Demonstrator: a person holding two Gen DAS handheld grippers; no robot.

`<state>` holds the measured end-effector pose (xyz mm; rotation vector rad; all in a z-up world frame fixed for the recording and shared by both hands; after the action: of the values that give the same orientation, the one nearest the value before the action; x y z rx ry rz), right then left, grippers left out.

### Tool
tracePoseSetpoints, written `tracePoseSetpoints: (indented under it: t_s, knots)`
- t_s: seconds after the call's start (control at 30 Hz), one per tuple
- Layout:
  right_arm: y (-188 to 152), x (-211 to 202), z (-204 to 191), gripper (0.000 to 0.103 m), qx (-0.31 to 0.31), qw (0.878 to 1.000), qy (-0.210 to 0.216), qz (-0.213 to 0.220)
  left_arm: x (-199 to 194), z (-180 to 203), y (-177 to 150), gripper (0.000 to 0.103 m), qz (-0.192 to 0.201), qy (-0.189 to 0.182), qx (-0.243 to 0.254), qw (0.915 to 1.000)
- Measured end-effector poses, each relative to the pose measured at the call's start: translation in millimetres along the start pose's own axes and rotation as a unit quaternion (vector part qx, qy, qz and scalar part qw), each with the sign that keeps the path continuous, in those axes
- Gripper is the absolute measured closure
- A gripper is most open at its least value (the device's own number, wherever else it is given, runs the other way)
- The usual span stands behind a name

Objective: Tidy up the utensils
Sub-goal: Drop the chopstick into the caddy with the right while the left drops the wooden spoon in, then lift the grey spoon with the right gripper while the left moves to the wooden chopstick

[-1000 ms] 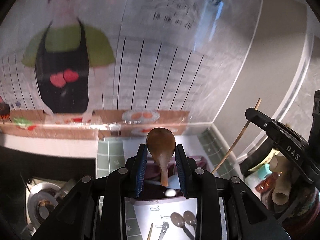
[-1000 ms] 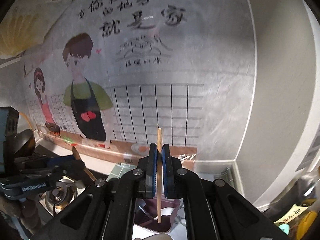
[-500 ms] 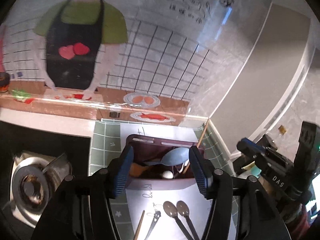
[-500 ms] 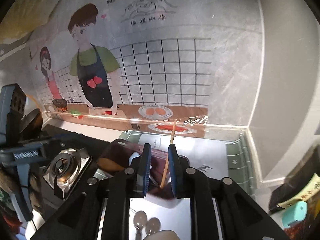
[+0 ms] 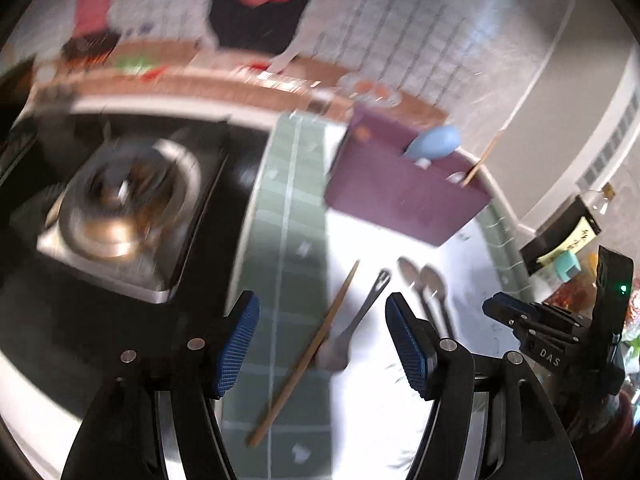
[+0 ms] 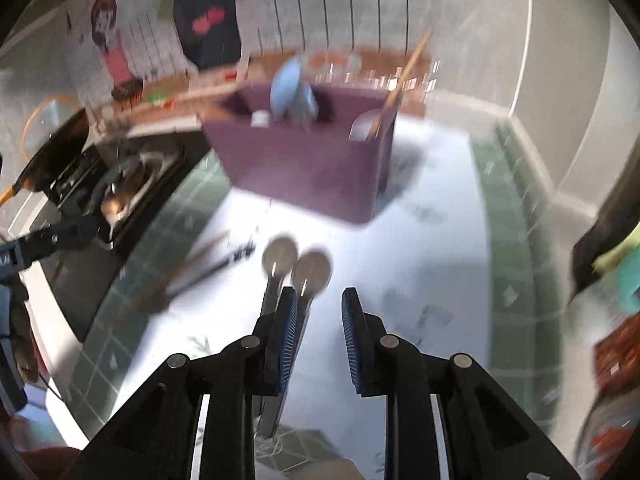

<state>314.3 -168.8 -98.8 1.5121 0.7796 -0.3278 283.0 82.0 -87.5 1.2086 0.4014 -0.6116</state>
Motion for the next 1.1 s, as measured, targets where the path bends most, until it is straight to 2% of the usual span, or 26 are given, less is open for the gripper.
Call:
tracePoseSetpoints:
  t_s: [0.1,0.3,0.5,0.63,0.87,1.1]
  knots:
    - [-4.9,13.3,-1.6,0.081,0.005,1.0,0.006,-0.01,-3.9,-9.8,-12.4,0.037,-0.009,0.016,-0.01,0.9998]
    - [-8.4,39.1,-3.7,0.081,0.004,1.0,-0.01,-0.025,-15.9,-16.5,-20.7,0.037,-0.007,0.031,-0.006,0.9995]
    - [-7.4,53.4,-8.6,0.081,-0.003,0.999,-0.016,-0.028,-26.5,-19.6,-25.8,0.037,-0.003,0.046,0.011,0.9989]
    - [-5.7,61.4,-10.7,0.078,-0.02,0.999,-0.035,-0.024,-27.7,-23.8,-28.9,0.037,-0.008,0.05,0.011,0.9987]
    - [2.1,72.8,-14.6,0.072,-0.043,0.998,-0.047,-0.017,-29.7,-29.6,-31.6,0.037,-0.01,0.05,0.009,0.9986]
    - [6.7,78.0,-15.5,0.072,-0.049,0.998,-0.045,-0.019,-28.3,-17.3,-36.5,0.037,-0.017,0.026,0.031,0.9991]
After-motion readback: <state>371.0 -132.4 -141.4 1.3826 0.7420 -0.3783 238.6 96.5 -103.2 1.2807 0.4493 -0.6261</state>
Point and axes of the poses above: each gripper's, at about its wrist camera, not at the fingertips, and x roughly the way its jaws point, z to its right, y to its top, the point moved 4 cm from there along x, roughly the way its jaws point, and after that the axes turned 14 degrees about z, right-handed, at the moved point
